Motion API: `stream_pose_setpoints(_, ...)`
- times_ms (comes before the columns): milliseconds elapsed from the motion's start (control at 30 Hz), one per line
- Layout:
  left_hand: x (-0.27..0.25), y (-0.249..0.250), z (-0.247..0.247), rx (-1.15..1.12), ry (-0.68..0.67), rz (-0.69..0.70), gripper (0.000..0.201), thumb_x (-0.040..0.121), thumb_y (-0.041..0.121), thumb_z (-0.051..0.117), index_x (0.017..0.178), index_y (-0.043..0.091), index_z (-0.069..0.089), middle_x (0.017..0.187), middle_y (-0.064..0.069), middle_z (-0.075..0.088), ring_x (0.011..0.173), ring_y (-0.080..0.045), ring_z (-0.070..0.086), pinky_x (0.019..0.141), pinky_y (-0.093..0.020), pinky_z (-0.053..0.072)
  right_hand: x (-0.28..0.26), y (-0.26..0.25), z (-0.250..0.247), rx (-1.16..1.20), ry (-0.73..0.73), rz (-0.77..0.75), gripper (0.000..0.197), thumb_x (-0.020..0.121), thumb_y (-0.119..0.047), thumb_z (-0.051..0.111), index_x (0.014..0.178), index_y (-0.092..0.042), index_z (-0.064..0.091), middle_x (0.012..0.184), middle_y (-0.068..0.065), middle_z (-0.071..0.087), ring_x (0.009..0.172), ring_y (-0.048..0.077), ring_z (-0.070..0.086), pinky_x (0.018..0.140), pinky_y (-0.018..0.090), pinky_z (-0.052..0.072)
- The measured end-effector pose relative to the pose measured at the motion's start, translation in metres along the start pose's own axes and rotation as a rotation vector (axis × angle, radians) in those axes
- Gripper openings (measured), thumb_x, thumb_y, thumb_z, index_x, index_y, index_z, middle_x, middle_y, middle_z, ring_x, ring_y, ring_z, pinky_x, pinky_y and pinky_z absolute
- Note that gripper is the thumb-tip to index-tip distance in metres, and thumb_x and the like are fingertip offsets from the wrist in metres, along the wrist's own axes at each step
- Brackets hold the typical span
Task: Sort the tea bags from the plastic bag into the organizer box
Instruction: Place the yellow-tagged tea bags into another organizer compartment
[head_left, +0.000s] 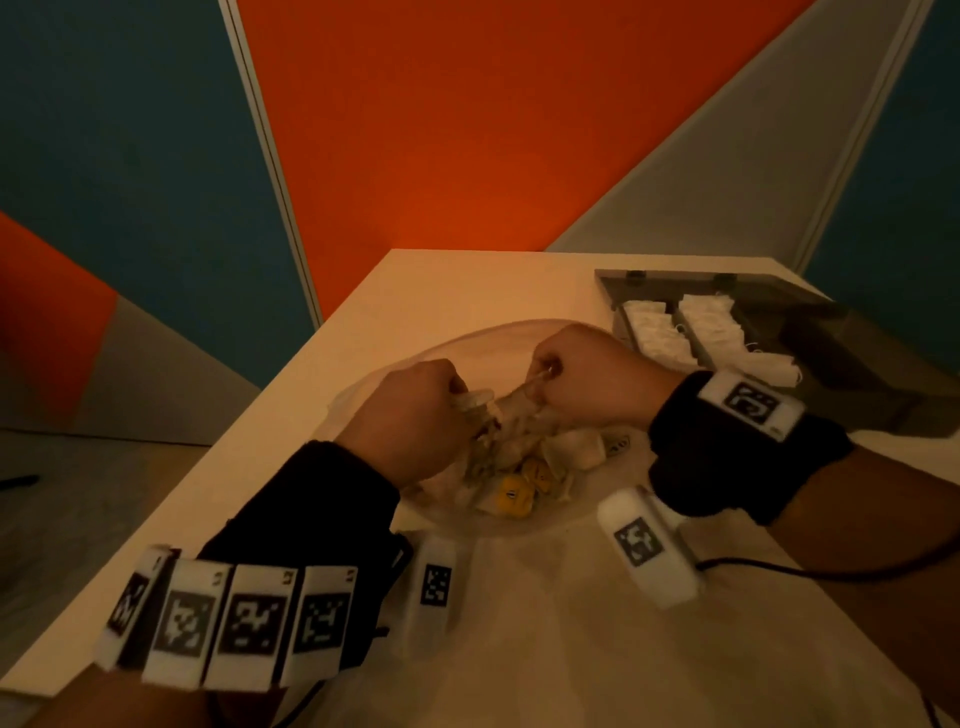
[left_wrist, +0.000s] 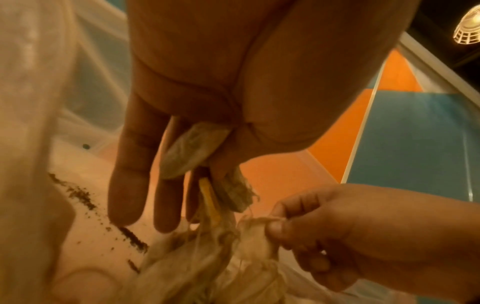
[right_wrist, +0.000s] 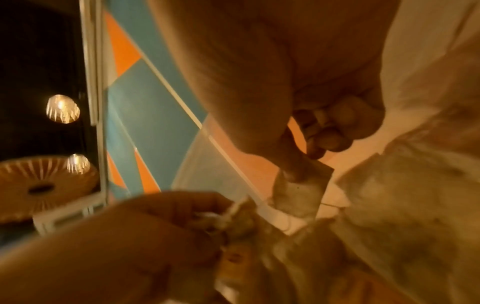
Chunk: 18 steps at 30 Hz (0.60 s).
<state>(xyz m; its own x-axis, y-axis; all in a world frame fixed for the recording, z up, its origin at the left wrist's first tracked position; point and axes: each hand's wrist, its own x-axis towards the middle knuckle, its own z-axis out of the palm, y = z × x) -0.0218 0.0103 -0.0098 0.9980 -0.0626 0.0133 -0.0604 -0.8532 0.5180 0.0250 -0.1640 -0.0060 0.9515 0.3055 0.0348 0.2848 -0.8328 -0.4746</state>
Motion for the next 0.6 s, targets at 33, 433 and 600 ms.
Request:
stream_pose_setpoints(33,0.001,-0.002,0.000,-0.005,-0.016,-0.029,0.022,0.091,0.017,0.055,0.112,0.012,0.060,0.111,-0.009,0.063,0.095,-0.027,0.062,0.081,-0.040,0.054,-0.002,-0.001,-0.004,0.074,-0.005,0.019,0.013,0.089,-0.013,0.064,0.087,-0.006,0.074,0.079,0.001,0.068,0.076,0.018,0.062,0.065,0.030,0.050)
stream_pose_setpoints(433,-0.008,-0.002,0.000,-0.437,-0.098,-0.111,0.027,0.096,0.013,0.043,0.091,0.004,0.068,0.089,-0.015,0.071,0.084,-0.033,0.070,0.069,-0.052,0.060,-0.024,0.006,-0.039,0.483,-0.126,0.234,0.016,0.096,-0.014,0.059,0.084,-0.006,0.066,0.071,0.011,0.061,0.051,0.015,0.050,0.042,0.025,0.034)
stream_pose_setpoints(600,-0.016,0.005,-0.005,-0.669,-0.129,-0.031,0.041,0.103,0.027,0.041,0.096,-0.004,0.068,0.098,-0.023,0.066,0.093,-0.040,0.063,0.073,-0.041,0.053,-0.025,0.009,-0.024,0.012,-0.045,0.088,0.013,0.092,-0.016,0.062,0.085,-0.015,0.073,0.091,-0.002,0.067,0.073,0.009,0.059,0.054,0.017,0.039)
